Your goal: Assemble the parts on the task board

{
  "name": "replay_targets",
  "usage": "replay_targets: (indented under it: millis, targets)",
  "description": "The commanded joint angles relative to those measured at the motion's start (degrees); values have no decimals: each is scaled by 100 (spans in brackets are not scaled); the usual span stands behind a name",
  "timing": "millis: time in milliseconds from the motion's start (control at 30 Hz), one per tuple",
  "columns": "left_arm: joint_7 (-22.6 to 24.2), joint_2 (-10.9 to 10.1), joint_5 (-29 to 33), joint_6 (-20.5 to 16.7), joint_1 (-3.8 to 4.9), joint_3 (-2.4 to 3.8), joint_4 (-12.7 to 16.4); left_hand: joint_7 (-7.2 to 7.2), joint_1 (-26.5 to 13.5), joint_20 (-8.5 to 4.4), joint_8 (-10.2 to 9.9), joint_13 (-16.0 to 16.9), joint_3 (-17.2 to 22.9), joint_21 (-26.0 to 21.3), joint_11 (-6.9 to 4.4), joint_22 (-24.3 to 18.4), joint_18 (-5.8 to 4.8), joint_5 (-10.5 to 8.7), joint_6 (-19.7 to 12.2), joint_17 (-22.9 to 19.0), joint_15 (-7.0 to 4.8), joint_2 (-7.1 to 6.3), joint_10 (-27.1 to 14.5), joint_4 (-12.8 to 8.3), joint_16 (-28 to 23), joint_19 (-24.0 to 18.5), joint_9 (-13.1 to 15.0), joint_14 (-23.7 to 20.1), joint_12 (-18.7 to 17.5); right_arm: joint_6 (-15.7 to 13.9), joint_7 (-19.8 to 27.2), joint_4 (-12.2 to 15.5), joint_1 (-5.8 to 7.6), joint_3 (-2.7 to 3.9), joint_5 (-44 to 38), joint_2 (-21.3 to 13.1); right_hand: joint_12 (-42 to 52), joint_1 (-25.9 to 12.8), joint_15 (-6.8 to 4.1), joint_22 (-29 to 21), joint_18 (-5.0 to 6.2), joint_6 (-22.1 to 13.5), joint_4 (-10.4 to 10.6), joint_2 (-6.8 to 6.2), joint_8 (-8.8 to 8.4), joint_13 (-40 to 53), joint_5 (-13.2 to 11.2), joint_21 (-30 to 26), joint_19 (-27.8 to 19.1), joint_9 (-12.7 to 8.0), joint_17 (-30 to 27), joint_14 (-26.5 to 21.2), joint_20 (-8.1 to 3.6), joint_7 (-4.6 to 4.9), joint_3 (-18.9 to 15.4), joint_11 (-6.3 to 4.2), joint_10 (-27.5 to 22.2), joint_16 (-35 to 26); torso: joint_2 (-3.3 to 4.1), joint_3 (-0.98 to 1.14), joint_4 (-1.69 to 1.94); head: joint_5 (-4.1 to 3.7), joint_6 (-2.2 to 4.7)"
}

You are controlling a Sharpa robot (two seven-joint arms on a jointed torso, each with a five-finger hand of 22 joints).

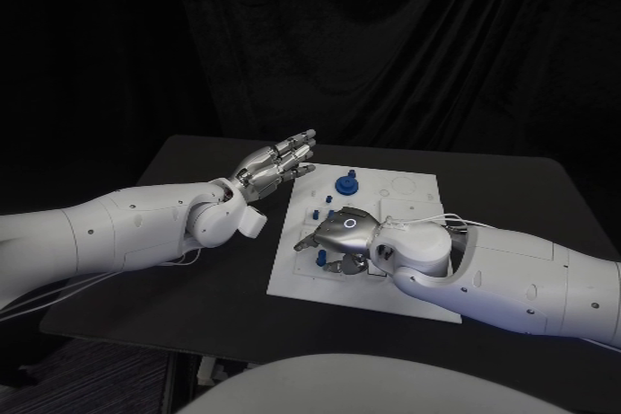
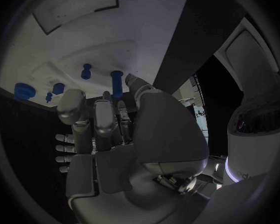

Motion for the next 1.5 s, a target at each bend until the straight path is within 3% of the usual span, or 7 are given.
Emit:
replay_targets:
  millis: [33, 267, 533, 833, 967, 1333, 1500]
  targets:
    - [60, 6, -3, 91, -23, 5, -5, 23, -8, 2, -9, -6, -27, 19, 8, -3, 36, 29, -11, 7, 32, 64, -22, -10, 14, 25, -1, 10, -21, -15, -46, -17, -14, 4, 215, -30, 15, -45, 9, 747, 119, -13, 50, -8, -12, 13, -3, -60, -51, -21, -15, -45, 12, 11, -88, 9, -84, -29, 0, 0, 3, -27, 0]
    - [65, -32, -3, 75, -50, 5, 17, 23, -8, 2, -8, -5, -28, 19, 8, -3, 36, 31, -10, 7, 33, 68, -23, -10, 14, 25, -1, 10, -16, -661, 115, 142, 15, 21, 497, -304, 260, -80, 14, 775, 106, 826, 423, -10, 137, 136, 7, -6, 7, 35, 92, 9, 25, 137, -317, 12, -55, 56, 1, -1, 4, -35, 0]
    - [66, -52, -3, 35, -63, 5, -3, 22, -3, 2, -7, -4, -28, 15, 10, -7, 34, 41, -8, 7, 33, 70, -23, -15, 15, 20, 0, 11, -13, -1462, 282, 814, 498, 51, 1362, -1017, 1043, -20, -11, 815, 80, 1209, 668, 85, 203, 500, -4, 152, 112, 48, 222, 96, -8, 494, -317, -26, 505, 160, -20, 8, -16, -156, 0]
    - [71, -36, -3, 14, -65, 5, -16, 22, 6, -1, -3, -3, -29, 16, 15, -6, 31, 63, -1, 9, 33, 71, -23, -22, 17, 21, 1, 15, -6, -771, -198, 1495, 934, 16, 2390, -2103, 4820, 33, -210, 672, 192, 1876, 534, 243, 323, 3406, 27, -450, -200, 172, -414, -237, -206, 637, -241, -427, 923, -286, -59, -19, -50, -268, 0]
    - [66, -49, -3, 18, -66, 5, -11, 22, 10, -1, -3, -4, -29, 18, 17, -5, 30, 70, -1, 8, 34, 73, -23, -24, 17, 23, 2, 15, -8, -429, -455, 1528, 971, 1, 2656, -2481, 7331, -244, -348, 920, 3, 2274, 624, 329, 620, 6208, -13, 541, 376, 441, 1591, 738, -294, 597, -329, -585, 2657, 965, -80, -36, -61, -284, 0]
    - [65, -86, -3, 22, -66, 5, 14, 26, 44, 2, 0, -2, -30, 38, 31, 9, 21, 116, -1, 30, 52, 95, -24, -38, 52, 45, 2, 76, 6, 393, -1519, 1576, 882, -9, 2489, -3081, 8607, -1718, -498, 1221, -226, 2447, 831, 506, 1315, 8111, -376, 1825, 1029, 1224, 2581, 1138, -469, 449, -684, -735, 4000, 1485, -112, -88, -70, -258, 0]
    - [59, -91, -3, 30, -67, 5, 4, 27, 50, 2, 2, -2, -29, 42, 32, 12, 20, 129, 3, 29, 54, 100, -24, -40, 53, 50, 3, 77, 6, 577, -1930, 1617, 823, -10, 2134, -3109, 8607, -2190, -519, 1377, -347, 2462, 836, 326, 1825, 8111, -373, 2412, 1281, 1918, 2550, 1135, -514, 337, -495, -751, 4000, 1469, -110, -88, -88, -267, 0]
